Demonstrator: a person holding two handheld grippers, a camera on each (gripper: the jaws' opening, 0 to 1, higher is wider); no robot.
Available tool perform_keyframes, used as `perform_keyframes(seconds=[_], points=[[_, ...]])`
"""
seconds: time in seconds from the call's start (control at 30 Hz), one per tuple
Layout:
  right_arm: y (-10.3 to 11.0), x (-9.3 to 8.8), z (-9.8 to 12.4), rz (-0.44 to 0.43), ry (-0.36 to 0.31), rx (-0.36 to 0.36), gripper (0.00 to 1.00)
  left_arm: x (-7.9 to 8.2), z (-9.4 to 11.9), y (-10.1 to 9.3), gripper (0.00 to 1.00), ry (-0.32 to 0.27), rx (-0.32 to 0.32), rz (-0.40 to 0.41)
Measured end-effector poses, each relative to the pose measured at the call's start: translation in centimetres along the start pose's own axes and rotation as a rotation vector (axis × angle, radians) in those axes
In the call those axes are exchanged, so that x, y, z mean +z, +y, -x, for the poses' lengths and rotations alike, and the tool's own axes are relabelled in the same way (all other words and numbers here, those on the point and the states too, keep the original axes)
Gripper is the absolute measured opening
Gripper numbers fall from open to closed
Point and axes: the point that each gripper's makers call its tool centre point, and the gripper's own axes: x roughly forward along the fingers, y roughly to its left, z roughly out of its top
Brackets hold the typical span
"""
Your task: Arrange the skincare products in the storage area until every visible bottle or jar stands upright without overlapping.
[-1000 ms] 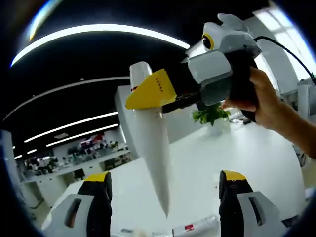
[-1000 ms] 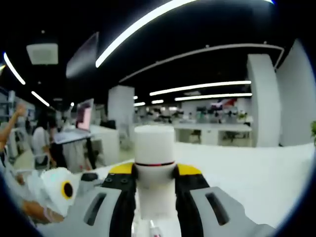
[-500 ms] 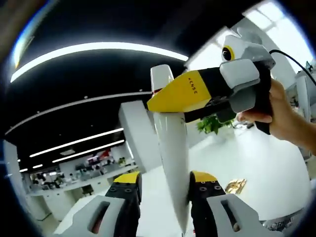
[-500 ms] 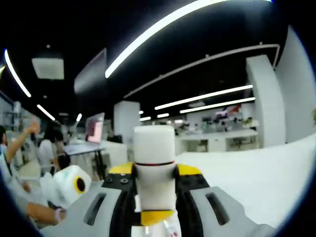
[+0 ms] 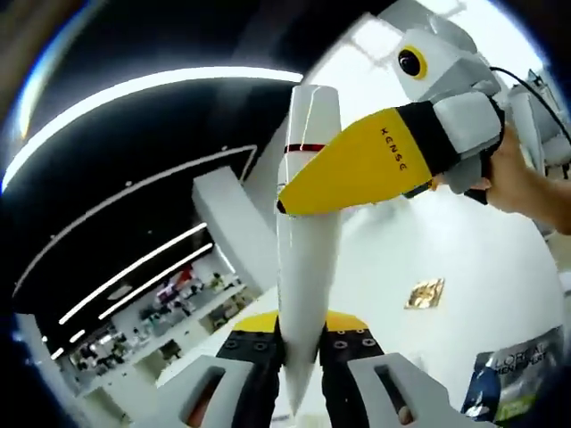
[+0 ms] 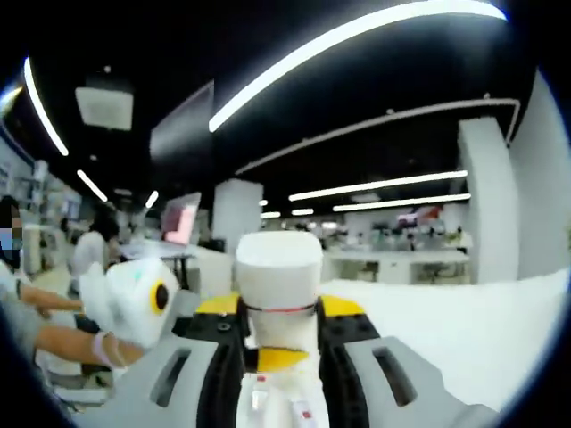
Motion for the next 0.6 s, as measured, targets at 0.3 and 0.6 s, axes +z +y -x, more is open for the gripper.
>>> perform_keyframes(seconds=[0.3,0.6], points=[[-2.1,1.5,1.0,0.040,-0.102,0.084,0.37,0.3,-0.7,3.9,0.12,0.017,0.082,-0.188],[-4.5,2.4,3.8,-0.207,-0.210,0.230,0.76,1.8,-0.6,6.6,0.12,0.012,0.145,-0.438]])
